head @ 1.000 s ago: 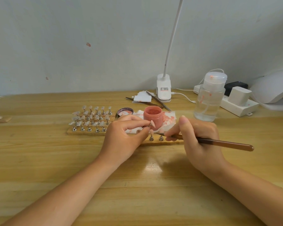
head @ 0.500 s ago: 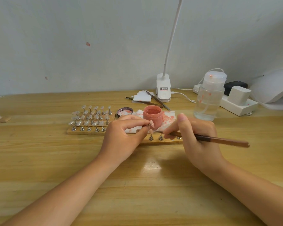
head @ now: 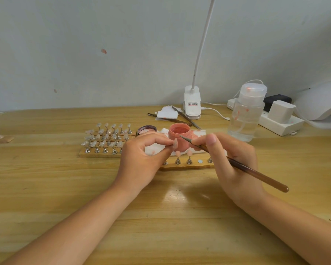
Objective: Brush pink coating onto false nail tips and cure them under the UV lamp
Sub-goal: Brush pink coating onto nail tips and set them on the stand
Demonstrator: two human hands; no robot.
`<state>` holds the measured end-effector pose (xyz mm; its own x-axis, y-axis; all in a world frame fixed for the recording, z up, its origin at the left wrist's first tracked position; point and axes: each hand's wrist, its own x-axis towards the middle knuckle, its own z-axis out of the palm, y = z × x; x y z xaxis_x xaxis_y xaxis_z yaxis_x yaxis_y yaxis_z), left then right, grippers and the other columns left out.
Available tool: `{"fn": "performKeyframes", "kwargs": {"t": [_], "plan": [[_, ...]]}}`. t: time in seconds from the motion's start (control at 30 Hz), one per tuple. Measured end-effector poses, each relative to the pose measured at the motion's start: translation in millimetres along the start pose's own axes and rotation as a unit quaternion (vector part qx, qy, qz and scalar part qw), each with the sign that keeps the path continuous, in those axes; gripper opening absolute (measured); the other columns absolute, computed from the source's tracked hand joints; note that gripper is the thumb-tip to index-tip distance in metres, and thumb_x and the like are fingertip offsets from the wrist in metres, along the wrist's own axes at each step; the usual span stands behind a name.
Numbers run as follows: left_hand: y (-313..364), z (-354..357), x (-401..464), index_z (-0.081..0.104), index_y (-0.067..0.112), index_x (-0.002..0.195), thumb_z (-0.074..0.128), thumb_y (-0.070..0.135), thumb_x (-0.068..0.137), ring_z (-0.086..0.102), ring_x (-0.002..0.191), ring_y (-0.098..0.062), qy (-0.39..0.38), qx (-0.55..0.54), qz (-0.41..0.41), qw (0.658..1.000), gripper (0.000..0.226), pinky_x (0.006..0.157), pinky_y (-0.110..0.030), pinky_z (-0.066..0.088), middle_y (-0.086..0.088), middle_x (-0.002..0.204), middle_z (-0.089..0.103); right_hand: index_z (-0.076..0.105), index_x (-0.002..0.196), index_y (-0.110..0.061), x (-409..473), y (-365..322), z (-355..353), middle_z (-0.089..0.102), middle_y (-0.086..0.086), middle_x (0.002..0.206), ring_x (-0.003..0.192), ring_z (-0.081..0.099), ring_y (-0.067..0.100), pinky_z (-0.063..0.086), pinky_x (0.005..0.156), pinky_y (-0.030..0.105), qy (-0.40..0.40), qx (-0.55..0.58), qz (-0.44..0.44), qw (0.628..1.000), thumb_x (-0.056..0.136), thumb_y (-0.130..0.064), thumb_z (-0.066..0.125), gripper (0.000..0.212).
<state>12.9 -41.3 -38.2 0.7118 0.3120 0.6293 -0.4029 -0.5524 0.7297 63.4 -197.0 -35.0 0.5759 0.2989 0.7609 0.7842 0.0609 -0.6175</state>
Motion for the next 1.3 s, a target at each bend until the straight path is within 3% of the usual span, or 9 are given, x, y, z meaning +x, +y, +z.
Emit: {"fn": "performKeyframes", "kwargs": {"t": [0.17,0.27,0.43,0.63,0.77,0.9,1.03,1.17,1.3], "plan": [[0.3,0.2,0.0,0.067,0.025,0.074,0.074,-0.001,0.069,0.059,0.077,0.009,0.004,0.011,0.004,1.000,0.028,0.074,-0.003,0.039,0.012,0.076,0.064,0.071,0.075,-0.012,-2.1,0.2,0.8,0.069,-0.006,0.075,0.072,0.065,0.007,0.052,0.064,0.029,-0.045,-0.017,0.008,0.999,0.091,-0.036,0.040,0.043],[0.4,0.4,0.2,0.066,0.027,0.071,0.074,0.000,0.069,0.059,0.077,0.008,0.006,0.009,-0.003,1.000,0.029,0.074,-0.003,0.039,0.013,0.075,0.064,0.071,0.073,-0.008,-2.5,0.7,0.4,0.068,-0.005,0.072,0.069,0.064,0.004,0.049,0.062,0.020,-0.037,0.003,0.003,0.999,0.092,-0.038,0.035,0.051],[-0.9,0.6,0.2,0.066,0.027,0.073,0.074,0.001,0.068,0.059,0.077,0.005,0.005,0.013,0.006,1.000,0.028,0.075,-0.004,0.040,0.011,0.075,0.064,0.071,0.075,-0.008,-1.9,2.4,1.9,0.069,-0.006,0.077,0.074,0.065,0.006,0.051,0.065,0.028,-0.036,-0.019,0.016,0.999,0.093,-0.033,0.039,0.045],[-1.7,0.9,0.6,0.068,0.022,0.077,0.074,0.000,0.069,0.059,0.077,0.004,0.001,0.011,0.003,1.000,0.025,0.075,-0.004,0.040,0.010,0.076,0.064,0.071,0.076,-0.010,-1.2,2.7,1.6,0.065,-0.015,0.078,0.075,0.063,0.001,0.047,0.067,0.017,-0.027,-0.026,0.001,0.999,0.094,-0.033,0.038,0.044],[-1.9,1.1,0.7,0.067,0.027,0.075,0.074,-0.002,0.068,0.058,0.078,0.008,0.004,0.014,0.007,1.000,0.031,0.075,-0.003,0.039,0.011,0.076,0.063,0.070,0.070,-0.006,-2.0,3.9,1.3,0.068,0.000,0.068,0.065,0.064,0.006,0.049,0.061,0.021,-0.027,0.015,0.020,0.999,0.093,-0.033,0.038,0.048],[-2.6,0.6,0.8,0.068,0.025,0.074,0.075,0.001,0.069,0.059,0.077,0.006,0.001,0.013,0.007,1.000,0.025,0.074,-0.004,0.040,0.011,0.075,0.064,0.070,0.075,-0.010,-0.7,3.3,2.6,0.065,-0.014,0.076,0.074,0.063,0.000,0.046,0.068,0.016,-0.026,-0.022,0.004,0.999,0.094,-0.032,0.038,0.043],[-1.0,0.7,0.4,0.066,0.029,0.070,0.075,0.001,0.068,0.058,0.077,0.010,0.001,0.016,0.009,1.000,0.029,0.074,-0.002,0.038,0.016,0.073,0.063,0.070,0.068,-0.007,-2.6,4.1,1.8,0.067,0.001,0.066,0.064,0.063,0.004,0.049,0.061,0.019,-0.035,0.033,0.035,0.998,0.091,-0.031,0.036,0.047],[-0.6,0.3,0.3,0.066,0.029,0.070,0.075,0.003,0.069,0.059,0.076,0.009,-0.001,0.019,0.003,1.000,0.027,0.073,-0.002,0.039,0.017,0.074,0.063,0.069,0.074,-0.008,-0.3,3.4,2.2,0.065,-0.012,0.076,0.074,0.063,0.001,0.046,0.068,0.015,-0.026,-0.010,0.007,1.000,0.095,-0.032,0.036,0.045],[0.6,0.2,-0.5,0.065,0.031,0.067,0.075,0.000,0.068,0.059,0.075,0.011,0.000,0.018,-0.005,1.000,0.032,0.072,-0.001,0.039,0.018,0.072,0.063,0.069,0.067,-0.006,-2.2,5.9,0.5,0.065,-0.001,0.062,0.059,0.061,0.005,0.045,0.057,0.017,-0.045,0.035,0.031,0.998,0.093,-0.042,0.038,0.054]]}}
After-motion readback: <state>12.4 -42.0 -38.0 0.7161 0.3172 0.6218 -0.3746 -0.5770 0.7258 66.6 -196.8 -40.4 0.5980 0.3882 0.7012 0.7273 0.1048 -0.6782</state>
